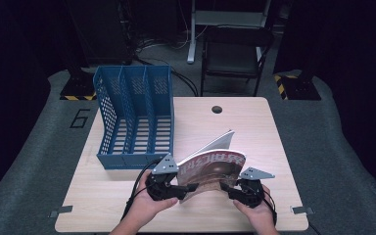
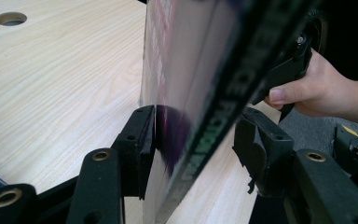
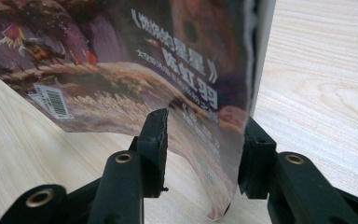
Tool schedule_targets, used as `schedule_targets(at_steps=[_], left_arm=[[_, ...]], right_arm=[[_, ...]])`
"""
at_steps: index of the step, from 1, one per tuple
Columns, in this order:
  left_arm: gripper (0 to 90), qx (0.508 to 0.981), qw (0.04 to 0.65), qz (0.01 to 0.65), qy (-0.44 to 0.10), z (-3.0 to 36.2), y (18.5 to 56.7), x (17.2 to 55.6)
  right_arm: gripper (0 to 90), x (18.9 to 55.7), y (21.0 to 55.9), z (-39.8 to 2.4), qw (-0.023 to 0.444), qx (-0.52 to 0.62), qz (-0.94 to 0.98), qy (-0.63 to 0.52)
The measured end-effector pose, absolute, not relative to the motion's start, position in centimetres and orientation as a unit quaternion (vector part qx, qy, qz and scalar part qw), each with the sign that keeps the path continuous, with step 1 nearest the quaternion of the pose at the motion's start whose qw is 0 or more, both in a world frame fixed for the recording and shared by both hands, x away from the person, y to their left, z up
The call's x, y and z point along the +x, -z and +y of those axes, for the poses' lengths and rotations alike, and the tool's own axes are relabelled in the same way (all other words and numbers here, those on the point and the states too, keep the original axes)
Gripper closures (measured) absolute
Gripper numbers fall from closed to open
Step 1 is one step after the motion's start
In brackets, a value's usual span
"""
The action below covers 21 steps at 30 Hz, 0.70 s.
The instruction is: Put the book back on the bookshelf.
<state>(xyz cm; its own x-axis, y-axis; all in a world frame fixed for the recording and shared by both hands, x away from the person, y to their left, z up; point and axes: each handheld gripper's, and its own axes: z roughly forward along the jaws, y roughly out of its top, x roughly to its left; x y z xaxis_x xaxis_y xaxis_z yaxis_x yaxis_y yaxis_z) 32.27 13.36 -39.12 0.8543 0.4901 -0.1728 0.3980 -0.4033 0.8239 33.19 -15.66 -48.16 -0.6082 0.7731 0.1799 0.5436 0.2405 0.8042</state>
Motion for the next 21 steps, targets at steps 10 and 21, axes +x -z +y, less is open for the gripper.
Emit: schedule_targets(at_steps=[10,21], left_arm=[[50.5,0.834,0.479,0.269,-0.054,13.0,37.4,32.5],[58.3,0.832,0.482,0.268,-0.058,12.4,35.6,32.9]], right_arm=[[58.9,33.1,48.1,-15.7,0.126,0.424,0.776,-0.451],[58.3,33.1,48.0,-15.9,0.13,0.425,0.774,-0.452]])
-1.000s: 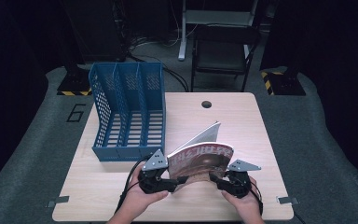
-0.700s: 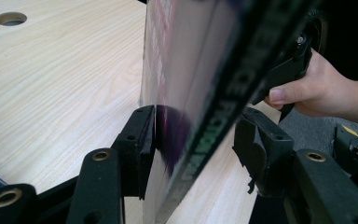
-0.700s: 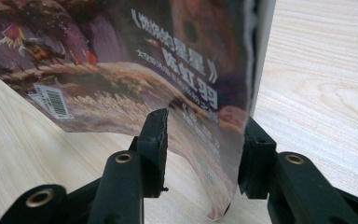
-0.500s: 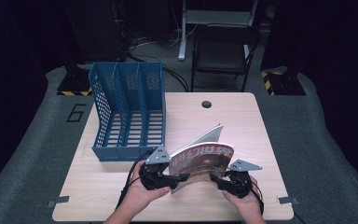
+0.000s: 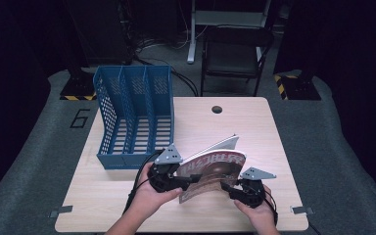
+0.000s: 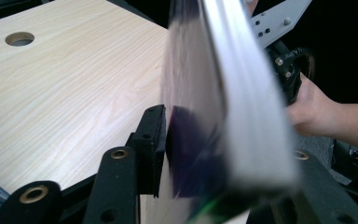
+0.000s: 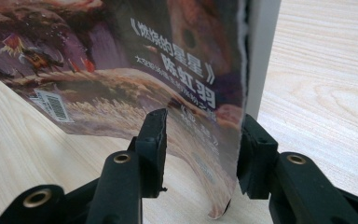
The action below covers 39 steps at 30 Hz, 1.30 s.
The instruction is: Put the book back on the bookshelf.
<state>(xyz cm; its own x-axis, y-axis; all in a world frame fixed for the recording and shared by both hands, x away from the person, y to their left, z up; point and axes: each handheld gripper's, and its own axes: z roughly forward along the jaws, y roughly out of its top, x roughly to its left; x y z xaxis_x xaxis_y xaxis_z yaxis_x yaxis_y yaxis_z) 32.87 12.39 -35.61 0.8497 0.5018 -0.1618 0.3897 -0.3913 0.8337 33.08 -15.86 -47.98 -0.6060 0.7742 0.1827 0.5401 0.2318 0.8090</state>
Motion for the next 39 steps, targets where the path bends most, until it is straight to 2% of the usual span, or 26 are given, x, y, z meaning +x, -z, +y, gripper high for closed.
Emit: schedule_targets(at_steps=[19,39], left_arm=[[63.8,0.834,0.481,0.265,-0.058,11.6,33.0,33.5],[73.5,0.858,0.44,0.249,-0.088,10.3,30.9,34.1]], right_arm=[[57.3,33.1,47.9,-15.9,0.128,0.426,0.771,-0.455],[57.2,33.1,47.7,-16.1,0.127,0.426,0.768,-0.462]])
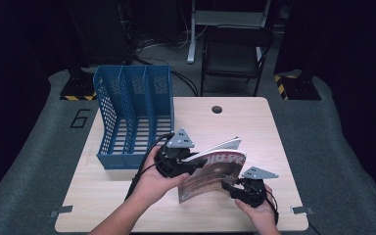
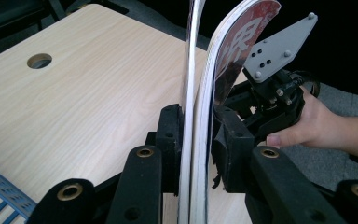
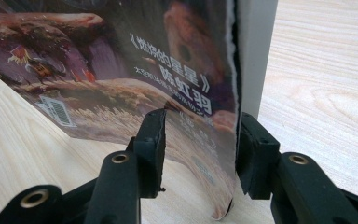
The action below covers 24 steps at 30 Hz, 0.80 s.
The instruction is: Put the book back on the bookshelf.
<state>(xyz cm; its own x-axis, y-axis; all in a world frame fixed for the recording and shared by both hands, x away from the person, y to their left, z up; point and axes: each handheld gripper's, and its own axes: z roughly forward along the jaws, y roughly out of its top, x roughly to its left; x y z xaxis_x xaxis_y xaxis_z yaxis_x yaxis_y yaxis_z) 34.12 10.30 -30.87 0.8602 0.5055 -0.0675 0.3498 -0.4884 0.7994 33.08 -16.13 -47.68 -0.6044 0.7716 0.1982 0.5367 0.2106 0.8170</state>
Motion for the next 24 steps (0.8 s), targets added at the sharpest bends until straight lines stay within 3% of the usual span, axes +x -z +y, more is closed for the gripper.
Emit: schedule_targets(at_steps=[24], left_arm=[[79.9,0.873,0.409,0.247,-0.093,9.1,30.0,34.8]], right_arm=[[57.2,33.1,47.6,-16.2,0.129,0.425,0.766,-0.465]])
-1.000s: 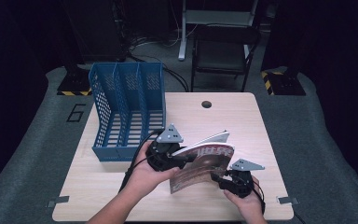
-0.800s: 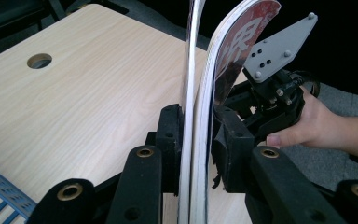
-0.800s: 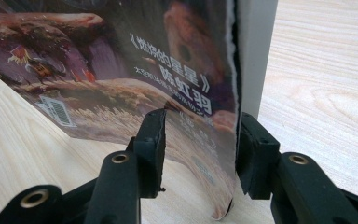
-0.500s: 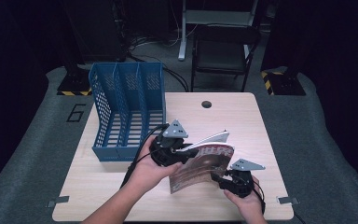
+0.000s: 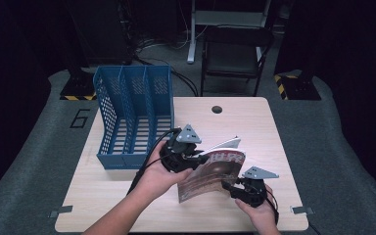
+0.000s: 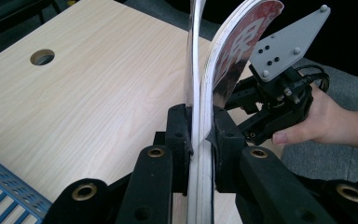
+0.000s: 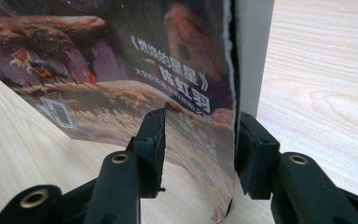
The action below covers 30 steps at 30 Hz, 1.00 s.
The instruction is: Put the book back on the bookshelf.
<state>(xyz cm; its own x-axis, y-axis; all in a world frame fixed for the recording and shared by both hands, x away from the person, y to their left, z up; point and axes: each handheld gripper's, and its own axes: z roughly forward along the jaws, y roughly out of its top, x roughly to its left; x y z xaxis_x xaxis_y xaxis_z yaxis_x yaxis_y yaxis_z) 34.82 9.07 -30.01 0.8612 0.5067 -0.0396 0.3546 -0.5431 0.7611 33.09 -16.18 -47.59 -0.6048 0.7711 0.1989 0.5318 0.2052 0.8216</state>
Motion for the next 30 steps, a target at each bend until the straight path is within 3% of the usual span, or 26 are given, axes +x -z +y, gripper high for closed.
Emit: schedule_targets(at_steps=[30], left_arm=[[82.4,0.895,0.366,0.237,-0.088,8.27,29.86,35.56]], right_arm=[[57.6,32.97,47.47,-16.16,0.132,0.422,0.762,-0.472]])
